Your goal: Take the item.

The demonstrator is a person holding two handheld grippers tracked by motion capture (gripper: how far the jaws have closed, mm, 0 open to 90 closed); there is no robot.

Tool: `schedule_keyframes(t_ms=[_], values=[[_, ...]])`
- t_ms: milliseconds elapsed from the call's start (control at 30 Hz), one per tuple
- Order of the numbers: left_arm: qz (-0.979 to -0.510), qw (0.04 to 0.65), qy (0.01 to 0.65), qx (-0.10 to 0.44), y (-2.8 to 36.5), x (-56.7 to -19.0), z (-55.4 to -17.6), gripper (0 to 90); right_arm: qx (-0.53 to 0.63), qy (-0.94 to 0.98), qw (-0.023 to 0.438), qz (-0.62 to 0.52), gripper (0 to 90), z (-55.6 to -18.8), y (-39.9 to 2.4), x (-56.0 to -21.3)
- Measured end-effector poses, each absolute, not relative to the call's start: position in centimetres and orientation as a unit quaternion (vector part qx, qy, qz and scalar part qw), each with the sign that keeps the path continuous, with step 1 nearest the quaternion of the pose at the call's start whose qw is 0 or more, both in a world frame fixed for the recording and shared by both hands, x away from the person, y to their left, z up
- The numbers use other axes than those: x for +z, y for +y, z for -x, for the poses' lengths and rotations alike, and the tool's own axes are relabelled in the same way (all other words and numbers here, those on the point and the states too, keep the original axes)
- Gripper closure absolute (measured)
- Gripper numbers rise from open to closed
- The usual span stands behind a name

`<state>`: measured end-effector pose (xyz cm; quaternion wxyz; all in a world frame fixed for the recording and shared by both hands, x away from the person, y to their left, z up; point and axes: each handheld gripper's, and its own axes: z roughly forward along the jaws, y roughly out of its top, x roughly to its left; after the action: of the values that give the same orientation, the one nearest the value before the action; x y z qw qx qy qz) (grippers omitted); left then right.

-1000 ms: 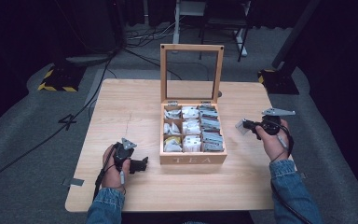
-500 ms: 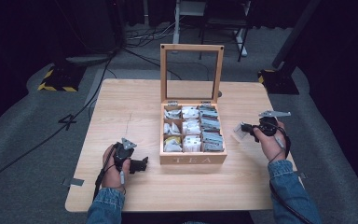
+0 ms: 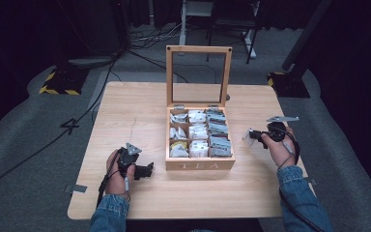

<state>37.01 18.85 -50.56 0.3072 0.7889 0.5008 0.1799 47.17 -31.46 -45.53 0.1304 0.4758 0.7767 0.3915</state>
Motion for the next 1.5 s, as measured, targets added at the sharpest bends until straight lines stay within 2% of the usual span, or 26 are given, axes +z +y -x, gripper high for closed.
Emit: schedule_keyframes(t_ms=[100, 233, 400, 467, 567, 900, 1200, 1500], values=[[-0.789, 0.307, 0.501, 0.180, 18.8, -50.6, -37.0, 0.1, 0.397, 0.772, 0.121, -0.481, 71.7, -47.3, -31.5, -45.7], [-0.789, 0.307, 0.501, 0.180, 18.9, -50.6, -37.0, 0.1, 0.402, 0.766, 0.125, -0.486, 53.3, -47.5, -31.8, -46.1], [-0.789, 0.307, 0.501, 0.180, 18.8, -50.6, -37.0, 0.1, 0.392, 0.765, 0.132, -0.494, 44.7, -47.9, -32.4, -46.8], [-0.789, 0.307, 0.501, 0.180, 18.9, -50.6, -37.0, 0.1, 0.384, 0.762, 0.148, -0.500, 40.9, -48.1, -32.8, -47.1], [-0.789, 0.307, 0.501, 0.180, 18.9, -50.6, -37.0, 0.1, 0.378, 0.757, 0.168, -0.506, 39.3, -48.1, -33.2, -47.1], [-0.789, 0.307, 0.501, 0.180, 18.9, -50.6, -37.0, 0.1, 0.408, 0.754, 0.166, -0.488, 39.3, -47.3, -33.3, -46.0], [-0.791, 0.307, 0.499, 0.180, 18.9, -50.6, -37.1, 0.1, 0.437, 0.767, 0.165, -0.440, 38.5, -44.0, -32.3, -43.5], [-0.790, 0.307, 0.499, 0.180, 18.8, -50.6, -37.2, 0.1, 0.450, 0.782, 0.149, -0.406, 38.1, -40.7, -32.2, -42.5]])
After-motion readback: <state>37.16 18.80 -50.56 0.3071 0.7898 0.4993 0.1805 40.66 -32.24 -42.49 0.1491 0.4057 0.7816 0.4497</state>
